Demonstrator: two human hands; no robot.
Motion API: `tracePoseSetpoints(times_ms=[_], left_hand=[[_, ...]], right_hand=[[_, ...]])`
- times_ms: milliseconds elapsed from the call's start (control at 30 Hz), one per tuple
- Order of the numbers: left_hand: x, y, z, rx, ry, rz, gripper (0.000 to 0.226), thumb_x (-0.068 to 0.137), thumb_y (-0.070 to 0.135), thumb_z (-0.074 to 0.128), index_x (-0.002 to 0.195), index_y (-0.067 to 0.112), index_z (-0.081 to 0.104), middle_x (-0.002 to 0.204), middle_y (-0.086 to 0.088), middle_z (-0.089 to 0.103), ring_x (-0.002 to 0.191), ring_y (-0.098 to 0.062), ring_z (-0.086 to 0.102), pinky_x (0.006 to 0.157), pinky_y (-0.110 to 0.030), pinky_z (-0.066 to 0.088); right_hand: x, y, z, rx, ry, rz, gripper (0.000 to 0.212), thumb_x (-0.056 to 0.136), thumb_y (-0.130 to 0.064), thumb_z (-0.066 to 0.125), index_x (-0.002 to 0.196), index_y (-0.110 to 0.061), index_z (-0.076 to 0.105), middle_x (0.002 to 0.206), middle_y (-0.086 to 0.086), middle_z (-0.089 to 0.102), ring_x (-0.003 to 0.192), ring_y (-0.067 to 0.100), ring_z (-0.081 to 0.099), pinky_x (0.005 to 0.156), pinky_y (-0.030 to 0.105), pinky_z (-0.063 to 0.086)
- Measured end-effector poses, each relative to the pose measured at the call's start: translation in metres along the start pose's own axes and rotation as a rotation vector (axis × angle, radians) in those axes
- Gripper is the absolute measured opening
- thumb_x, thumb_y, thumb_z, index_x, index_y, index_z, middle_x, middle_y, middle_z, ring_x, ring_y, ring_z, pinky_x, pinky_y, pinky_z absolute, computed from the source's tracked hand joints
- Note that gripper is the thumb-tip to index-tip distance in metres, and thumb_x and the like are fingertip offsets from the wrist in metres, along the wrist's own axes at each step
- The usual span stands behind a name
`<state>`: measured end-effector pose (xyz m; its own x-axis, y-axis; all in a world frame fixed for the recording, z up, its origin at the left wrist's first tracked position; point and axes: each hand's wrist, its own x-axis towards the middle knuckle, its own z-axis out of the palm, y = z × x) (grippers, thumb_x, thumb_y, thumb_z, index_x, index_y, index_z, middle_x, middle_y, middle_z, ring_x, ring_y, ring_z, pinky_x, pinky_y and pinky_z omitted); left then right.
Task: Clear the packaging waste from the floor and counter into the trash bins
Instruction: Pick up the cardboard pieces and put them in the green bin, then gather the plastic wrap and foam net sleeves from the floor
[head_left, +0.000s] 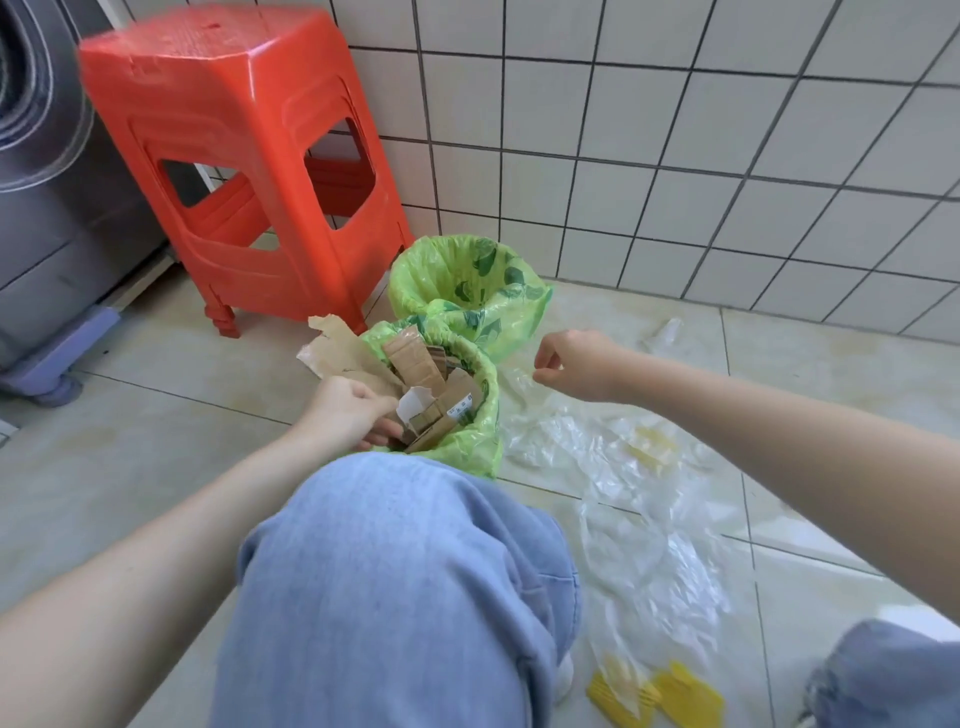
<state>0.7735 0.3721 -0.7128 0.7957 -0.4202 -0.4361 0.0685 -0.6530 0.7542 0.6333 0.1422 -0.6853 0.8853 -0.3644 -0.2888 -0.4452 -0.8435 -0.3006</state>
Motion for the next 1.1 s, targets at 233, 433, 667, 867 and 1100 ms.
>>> tracePoseSetpoints(times_ms=[233,433,667,867,1100], left_hand=[[-0.004,0.036,0.053,0.143,-0.314,0.202,0.009,0.089,0.012,0.063,0.081,0.008,0.064,0.072,-0.003,0.072,0.061,-0.017,0.061,0.049,-0.022,0.047],[0.006,0.054,0.105,0.467,-0.581,0.343,0.005,0.088,0.015,0.064,0.091,0.013,0.067,0.083,0.000,0.074,0.071,-0.015,0.068,0.068,-0.030,0.054],[0.031,0.072,0.173,0.824,-0.771,0.458,0.009,0.089,0.020,0.063,0.097,0.018,0.067,0.081,0.007,0.067,0.072,-0.011,0.065,0.060,-0.012,0.048],[0.048,0.078,0.240,1.253,-0.974,0.724,0.021,0.091,0.026,0.053,0.111,0.025,0.058,0.101,0.015,0.059,0.093,-0.010,0.055,0.078,-0.021,0.043],[0.054,0.022,0.288,1.527,-1.126,1.253,0.043,0.091,0.016,0.044,0.133,0.024,0.039,0.135,0.006,0.039,0.121,-0.019,0.041,0.085,-0.034,0.046]], right_hand=[[-0.056,0.048,0.000,-0.169,-0.173,-0.008,0.028,0.095,-0.031,0.048,0.117,-0.016,0.058,0.116,0.000,0.062,0.107,0.022,0.055,0.086,0.031,0.045],[-0.095,0.109,0.033,-0.164,-0.350,0.002,0.025,0.094,-0.029,0.048,0.114,-0.017,0.058,0.113,-0.001,0.062,0.107,0.021,0.054,0.090,0.034,0.046],[-0.114,0.177,0.078,-0.158,-0.535,-0.034,0.025,0.096,-0.029,0.045,0.117,-0.017,0.053,0.117,0.000,0.059,0.099,0.017,0.049,0.082,0.028,0.042],[-0.124,0.228,0.112,-0.476,-0.623,-0.328,0.025,0.097,-0.022,0.041,0.119,-0.012,0.050,0.118,0.006,0.050,0.108,0.027,0.048,0.087,0.039,0.046],[-0.132,0.274,0.179,-0.547,-0.221,-0.813,0.009,0.079,-0.009,0.060,0.085,-0.014,0.057,0.102,0.006,0.060,0.085,0.027,0.058,0.061,0.033,0.051]])
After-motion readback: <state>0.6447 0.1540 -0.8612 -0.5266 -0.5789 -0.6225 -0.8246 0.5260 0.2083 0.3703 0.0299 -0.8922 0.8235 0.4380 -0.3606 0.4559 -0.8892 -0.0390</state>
